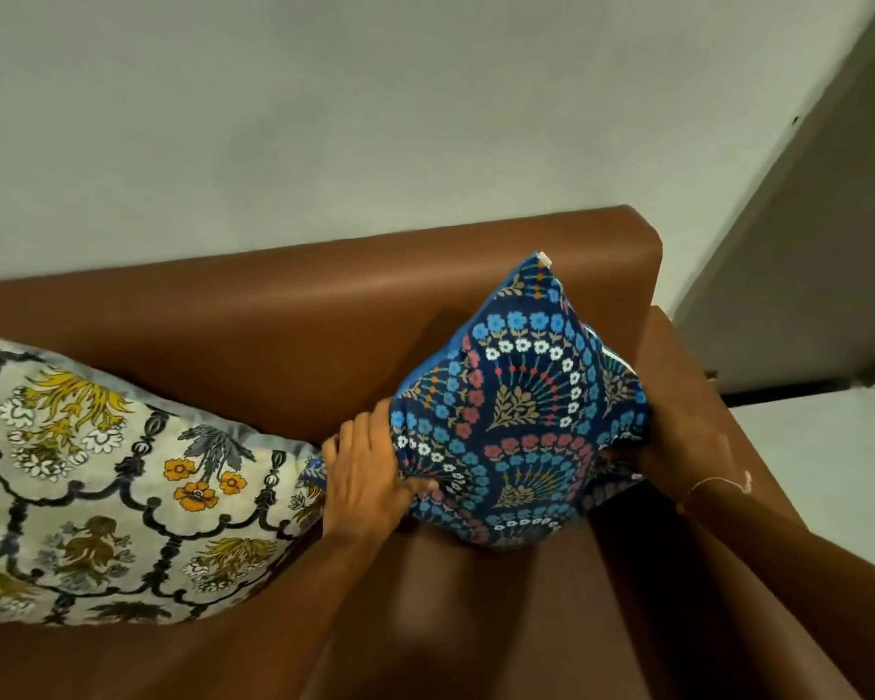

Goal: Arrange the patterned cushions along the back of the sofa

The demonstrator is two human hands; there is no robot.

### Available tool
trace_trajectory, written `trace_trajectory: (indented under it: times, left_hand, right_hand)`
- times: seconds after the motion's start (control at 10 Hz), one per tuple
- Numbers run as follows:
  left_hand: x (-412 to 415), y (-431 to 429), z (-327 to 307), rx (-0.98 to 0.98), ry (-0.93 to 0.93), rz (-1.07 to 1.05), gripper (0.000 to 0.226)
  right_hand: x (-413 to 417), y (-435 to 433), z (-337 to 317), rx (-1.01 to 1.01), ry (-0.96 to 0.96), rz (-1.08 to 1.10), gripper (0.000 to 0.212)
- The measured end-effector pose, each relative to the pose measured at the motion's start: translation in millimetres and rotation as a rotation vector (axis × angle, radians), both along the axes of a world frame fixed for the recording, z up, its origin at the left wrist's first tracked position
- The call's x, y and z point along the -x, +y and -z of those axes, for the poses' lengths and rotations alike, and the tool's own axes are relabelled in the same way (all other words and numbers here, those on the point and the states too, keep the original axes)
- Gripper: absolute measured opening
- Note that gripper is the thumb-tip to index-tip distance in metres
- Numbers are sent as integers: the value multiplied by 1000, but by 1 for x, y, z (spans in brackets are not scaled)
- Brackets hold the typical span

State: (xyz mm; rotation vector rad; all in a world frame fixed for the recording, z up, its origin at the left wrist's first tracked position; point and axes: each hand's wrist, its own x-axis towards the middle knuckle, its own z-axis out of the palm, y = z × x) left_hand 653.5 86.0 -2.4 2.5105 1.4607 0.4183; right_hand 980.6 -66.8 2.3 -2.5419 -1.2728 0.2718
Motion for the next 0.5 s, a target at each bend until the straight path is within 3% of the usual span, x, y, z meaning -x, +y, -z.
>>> trace_trajectory:
  times: [0.2,0.3,0.4,0.5]
  left_hand:
    - [-11,5,6,35,237,11,132]
    - [1,2,-5,98,200,55,137]
    - [34,-20,-22,28,148,144,115]
    - [89,-47,-33,-38,114,136,86]
  right_hand:
    - [25,-3,19,-224,129,94,87]
    - [39,-10,18,-249,83,137,99]
    - [61,-34,2,-253,52,134,97]
    - [96,-58,-15,-336,17,69,82]
